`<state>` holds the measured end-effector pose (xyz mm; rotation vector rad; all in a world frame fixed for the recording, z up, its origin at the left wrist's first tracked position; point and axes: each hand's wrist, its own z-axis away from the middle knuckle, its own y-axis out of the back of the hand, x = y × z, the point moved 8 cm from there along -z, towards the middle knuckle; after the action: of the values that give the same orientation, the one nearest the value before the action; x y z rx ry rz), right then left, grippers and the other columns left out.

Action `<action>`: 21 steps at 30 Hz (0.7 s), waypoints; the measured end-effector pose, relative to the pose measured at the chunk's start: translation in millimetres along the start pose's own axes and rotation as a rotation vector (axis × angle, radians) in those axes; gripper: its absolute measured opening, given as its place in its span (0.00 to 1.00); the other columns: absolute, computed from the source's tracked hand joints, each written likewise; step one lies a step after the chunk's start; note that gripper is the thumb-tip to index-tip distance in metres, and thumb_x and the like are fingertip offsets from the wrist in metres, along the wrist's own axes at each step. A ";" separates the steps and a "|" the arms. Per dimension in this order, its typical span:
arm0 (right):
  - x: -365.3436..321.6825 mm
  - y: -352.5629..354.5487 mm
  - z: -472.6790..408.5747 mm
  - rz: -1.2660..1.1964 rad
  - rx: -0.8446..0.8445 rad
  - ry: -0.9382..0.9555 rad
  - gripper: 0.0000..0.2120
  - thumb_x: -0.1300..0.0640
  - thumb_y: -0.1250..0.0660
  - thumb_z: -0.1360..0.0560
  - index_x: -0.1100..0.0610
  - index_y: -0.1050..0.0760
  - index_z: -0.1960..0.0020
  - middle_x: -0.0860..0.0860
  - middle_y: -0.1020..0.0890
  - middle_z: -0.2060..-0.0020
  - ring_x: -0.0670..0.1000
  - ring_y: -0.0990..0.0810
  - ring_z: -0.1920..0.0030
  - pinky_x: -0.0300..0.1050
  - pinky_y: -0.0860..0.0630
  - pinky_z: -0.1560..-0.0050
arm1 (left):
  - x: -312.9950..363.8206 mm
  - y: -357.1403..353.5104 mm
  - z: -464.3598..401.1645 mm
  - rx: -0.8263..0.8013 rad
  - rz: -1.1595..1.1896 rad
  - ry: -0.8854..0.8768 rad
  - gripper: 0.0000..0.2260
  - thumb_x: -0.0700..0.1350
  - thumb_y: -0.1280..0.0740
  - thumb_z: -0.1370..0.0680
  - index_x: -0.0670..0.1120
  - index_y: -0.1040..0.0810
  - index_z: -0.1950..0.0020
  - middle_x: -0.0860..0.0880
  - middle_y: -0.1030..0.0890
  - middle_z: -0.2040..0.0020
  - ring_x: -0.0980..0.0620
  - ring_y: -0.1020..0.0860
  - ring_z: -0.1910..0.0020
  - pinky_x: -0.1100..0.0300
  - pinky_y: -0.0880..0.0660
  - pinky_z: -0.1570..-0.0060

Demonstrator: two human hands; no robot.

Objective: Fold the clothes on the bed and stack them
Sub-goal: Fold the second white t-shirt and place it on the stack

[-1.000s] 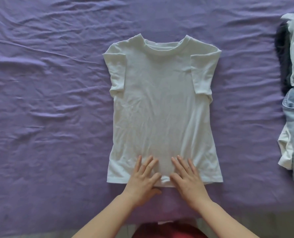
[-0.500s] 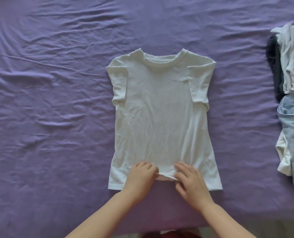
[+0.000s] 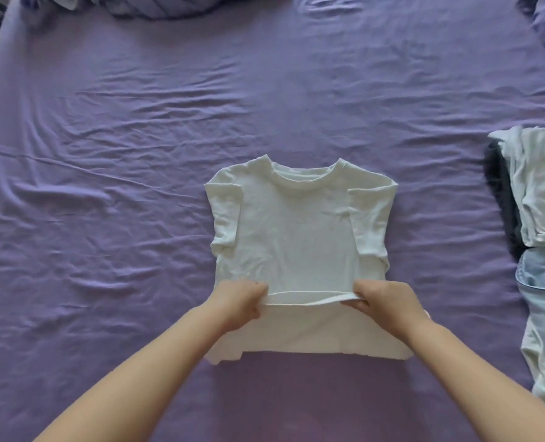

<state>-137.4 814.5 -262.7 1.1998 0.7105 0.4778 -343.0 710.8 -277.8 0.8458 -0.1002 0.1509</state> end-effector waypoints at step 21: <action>95.3 87.6 -195.1 0.132 0.146 -0.279 0.15 0.45 0.45 0.20 0.54 0.27 0.52 0.49 0.18 0.54 0.54 0.21 0.51 0.44 0.38 0.57 | -148.9 184.4 -135.2 0.546 0.034 0.393 0.09 0.47 0.42 0.20 0.52 0.23 0.47 0.52 0.20 0.47 0.52 0.24 0.46 0.57 0.42 0.50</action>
<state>-208.5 1036.5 -239.8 1.4238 0.4342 0.3620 -517.6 919.0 -253.1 1.3411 0.3095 0.3846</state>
